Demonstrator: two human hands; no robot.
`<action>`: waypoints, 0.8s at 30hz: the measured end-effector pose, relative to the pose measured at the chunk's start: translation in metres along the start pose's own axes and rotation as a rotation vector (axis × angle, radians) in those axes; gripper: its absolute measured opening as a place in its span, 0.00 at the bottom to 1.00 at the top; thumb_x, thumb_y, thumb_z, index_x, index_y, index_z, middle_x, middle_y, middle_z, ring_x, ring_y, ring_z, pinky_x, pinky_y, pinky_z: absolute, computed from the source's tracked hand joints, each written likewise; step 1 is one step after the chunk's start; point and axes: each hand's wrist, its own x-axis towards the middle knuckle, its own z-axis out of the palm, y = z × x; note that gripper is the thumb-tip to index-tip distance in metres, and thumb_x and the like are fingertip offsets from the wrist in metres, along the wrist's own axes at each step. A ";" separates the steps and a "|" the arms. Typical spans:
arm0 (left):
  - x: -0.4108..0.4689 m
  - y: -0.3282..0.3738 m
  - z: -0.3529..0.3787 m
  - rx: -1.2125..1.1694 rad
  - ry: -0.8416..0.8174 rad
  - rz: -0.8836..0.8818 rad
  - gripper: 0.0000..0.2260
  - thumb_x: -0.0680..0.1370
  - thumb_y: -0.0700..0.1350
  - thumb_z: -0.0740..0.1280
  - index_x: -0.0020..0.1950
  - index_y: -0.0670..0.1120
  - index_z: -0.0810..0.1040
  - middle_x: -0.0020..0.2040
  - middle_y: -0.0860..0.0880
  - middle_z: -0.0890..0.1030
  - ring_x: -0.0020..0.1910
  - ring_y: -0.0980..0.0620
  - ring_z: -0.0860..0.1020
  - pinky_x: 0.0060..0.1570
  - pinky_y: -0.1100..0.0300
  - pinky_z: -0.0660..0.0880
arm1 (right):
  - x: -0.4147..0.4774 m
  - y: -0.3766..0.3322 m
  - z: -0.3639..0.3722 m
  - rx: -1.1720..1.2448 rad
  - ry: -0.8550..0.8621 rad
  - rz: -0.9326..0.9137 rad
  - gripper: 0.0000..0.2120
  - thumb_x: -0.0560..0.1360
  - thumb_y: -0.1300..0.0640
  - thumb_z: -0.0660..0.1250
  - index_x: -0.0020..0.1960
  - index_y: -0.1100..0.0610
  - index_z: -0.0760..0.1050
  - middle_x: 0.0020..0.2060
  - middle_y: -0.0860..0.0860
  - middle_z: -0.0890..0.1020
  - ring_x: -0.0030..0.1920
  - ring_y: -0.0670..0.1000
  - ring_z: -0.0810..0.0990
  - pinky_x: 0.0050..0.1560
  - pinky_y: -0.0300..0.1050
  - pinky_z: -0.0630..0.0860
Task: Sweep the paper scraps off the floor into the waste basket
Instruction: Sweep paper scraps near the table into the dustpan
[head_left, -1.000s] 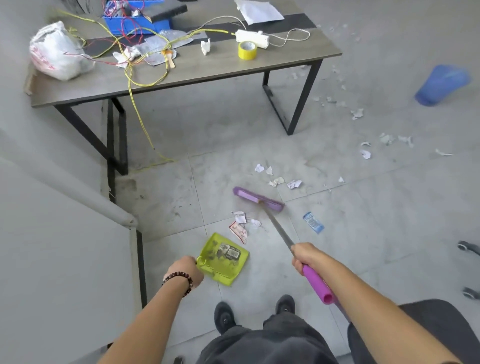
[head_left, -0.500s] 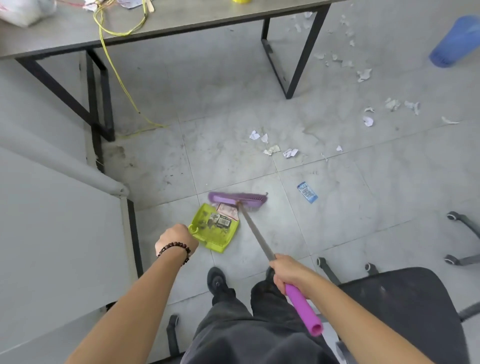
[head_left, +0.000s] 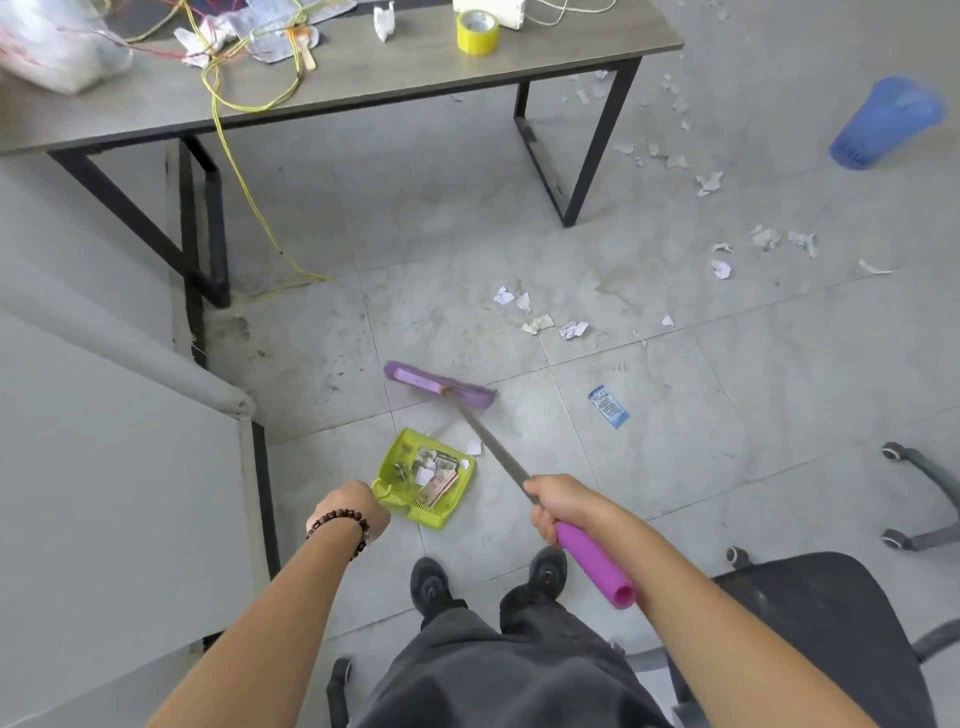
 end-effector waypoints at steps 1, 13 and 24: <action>0.005 -0.001 0.001 -0.092 -0.060 -0.004 0.11 0.71 0.35 0.56 0.48 0.41 0.76 0.36 0.43 0.81 0.29 0.46 0.79 0.32 0.57 0.79 | 0.006 0.001 0.012 -0.024 0.030 -0.006 0.12 0.81 0.54 0.55 0.42 0.58 0.67 0.19 0.50 0.66 0.15 0.45 0.62 0.16 0.34 0.61; 0.011 0.029 -0.003 -0.184 -0.163 0.093 0.14 0.78 0.40 0.62 0.32 0.42 0.70 0.28 0.45 0.74 0.25 0.48 0.73 0.27 0.59 0.72 | -0.030 0.003 -0.020 0.621 -0.237 0.095 0.13 0.81 0.53 0.61 0.40 0.58 0.66 0.21 0.46 0.66 0.15 0.41 0.66 0.13 0.32 0.65; 0.014 0.082 0.003 -0.217 -0.148 0.214 0.04 0.73 0.36 0.56 0.40 0.40 0.69 0.27 0.45 0.66 0.24 0.48 0.64 0.27 0.64 0.61 | -0.047 0.024 -0.061 0.792 -0.093 -0.144 0.07 0.81 0.53 0.61 0.48 0.56 0.68 0.20 0.45 0.66 0.15 0.40 0.65 0.15 0.30 0.64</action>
